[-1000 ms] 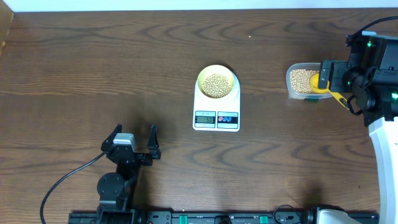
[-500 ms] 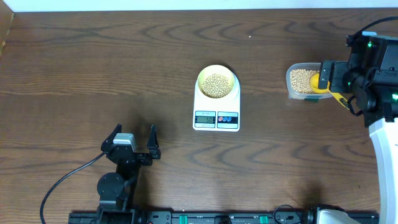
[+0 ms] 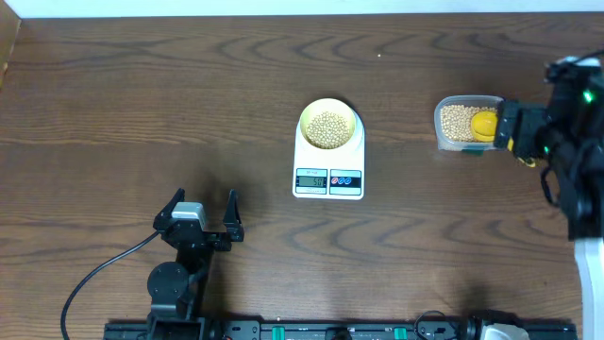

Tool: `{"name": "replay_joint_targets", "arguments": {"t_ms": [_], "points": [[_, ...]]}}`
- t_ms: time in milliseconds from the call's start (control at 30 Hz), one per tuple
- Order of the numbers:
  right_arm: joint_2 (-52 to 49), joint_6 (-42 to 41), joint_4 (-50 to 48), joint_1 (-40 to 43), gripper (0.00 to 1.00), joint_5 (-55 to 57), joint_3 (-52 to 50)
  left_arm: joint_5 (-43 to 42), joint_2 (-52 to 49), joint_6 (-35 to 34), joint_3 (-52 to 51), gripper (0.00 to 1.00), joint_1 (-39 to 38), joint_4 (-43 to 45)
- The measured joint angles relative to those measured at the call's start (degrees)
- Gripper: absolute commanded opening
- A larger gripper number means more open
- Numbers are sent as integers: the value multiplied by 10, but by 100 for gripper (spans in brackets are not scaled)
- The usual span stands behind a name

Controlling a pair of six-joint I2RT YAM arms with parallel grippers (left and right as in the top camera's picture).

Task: Scoop item into bowl and weigh 50g on scale

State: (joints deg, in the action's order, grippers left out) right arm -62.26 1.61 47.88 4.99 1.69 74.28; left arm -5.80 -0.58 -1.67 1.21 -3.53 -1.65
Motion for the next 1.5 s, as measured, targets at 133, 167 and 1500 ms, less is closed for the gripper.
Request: {"name": "replay_joint_targets", "arguments": {"t_ms": [133,167,1500], "points": [[80,-18,-72,0,99,-5,-87,0,0,0,0,97,0,0],[102,-27,-96,0,99,-5,-116,0,0,0,0,97,0,0],[593,-138,-711,-17,99,-45,-651,2,0,2,0,97,0,0]]}}
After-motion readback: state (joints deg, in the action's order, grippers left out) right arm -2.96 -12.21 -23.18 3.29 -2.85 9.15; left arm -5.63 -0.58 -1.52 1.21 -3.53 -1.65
